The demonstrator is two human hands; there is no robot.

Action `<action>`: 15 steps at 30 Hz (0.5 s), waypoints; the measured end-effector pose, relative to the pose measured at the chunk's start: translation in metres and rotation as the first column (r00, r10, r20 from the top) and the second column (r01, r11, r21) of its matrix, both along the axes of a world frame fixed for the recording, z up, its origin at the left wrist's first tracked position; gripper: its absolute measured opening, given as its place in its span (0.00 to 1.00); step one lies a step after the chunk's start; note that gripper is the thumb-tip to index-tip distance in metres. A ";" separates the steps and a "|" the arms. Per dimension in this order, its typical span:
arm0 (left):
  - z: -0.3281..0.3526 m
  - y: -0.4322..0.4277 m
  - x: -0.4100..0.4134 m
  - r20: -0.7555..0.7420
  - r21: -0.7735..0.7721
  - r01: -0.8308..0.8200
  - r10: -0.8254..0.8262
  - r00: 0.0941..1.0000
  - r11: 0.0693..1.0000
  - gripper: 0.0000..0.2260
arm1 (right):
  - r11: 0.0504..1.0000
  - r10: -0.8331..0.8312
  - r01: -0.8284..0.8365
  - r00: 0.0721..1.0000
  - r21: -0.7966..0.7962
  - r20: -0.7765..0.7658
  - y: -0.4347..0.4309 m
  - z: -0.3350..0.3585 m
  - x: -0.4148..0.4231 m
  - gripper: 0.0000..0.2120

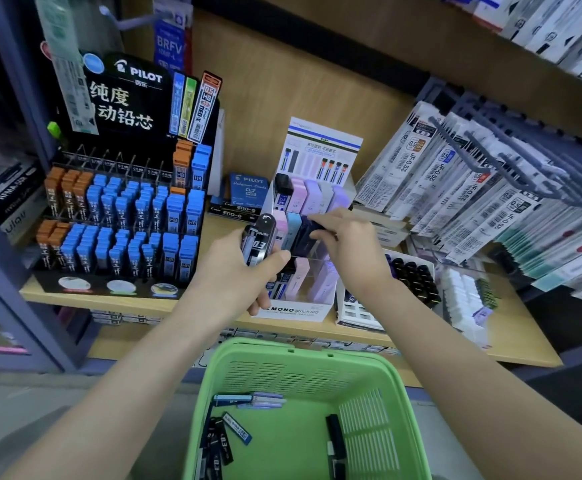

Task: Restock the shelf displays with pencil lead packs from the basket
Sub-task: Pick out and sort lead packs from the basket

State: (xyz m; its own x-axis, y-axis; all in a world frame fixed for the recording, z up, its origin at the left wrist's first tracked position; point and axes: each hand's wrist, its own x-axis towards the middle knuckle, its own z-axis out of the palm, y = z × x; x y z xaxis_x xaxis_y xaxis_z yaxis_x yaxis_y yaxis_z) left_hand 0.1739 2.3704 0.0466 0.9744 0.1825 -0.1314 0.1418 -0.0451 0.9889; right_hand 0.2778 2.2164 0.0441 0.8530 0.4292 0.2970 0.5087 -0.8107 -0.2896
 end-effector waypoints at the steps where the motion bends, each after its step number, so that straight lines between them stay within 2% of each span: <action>1: 0.000 0.000 0.000 0.000 0.000 0.002 -0.002 1.000 1.000 0.06 | 1.000 -0.005 0.005 1.000 -0.003 -0.010 0.000 0.001 0.000 0.14; 8: 0.000 0.003 0.000 0.008 0.010 -0.017 0.017 1.000 1.000 0.04 | 0.995 0.027 -0.038 0.993 -0.091 -0.115 -0.005 0.005 0.006 0.14; 12: -0.001 0.005 0.001 0.007 0.026 -0.018 0.018 1.000 1.000 0.04 | 1.000 0.014 -0.015 0.998 -0.025 -0.068 -0.007 -0.004 0.001 0.15; 15: 0.000 0.002 0.002 0.001 0.011 -0.012 0.012 1.000 1.000 0.04 | 0.997 -0.064 0.067 0.996 0.043 -0.062 -0.005 -0.010 -0.002 0.19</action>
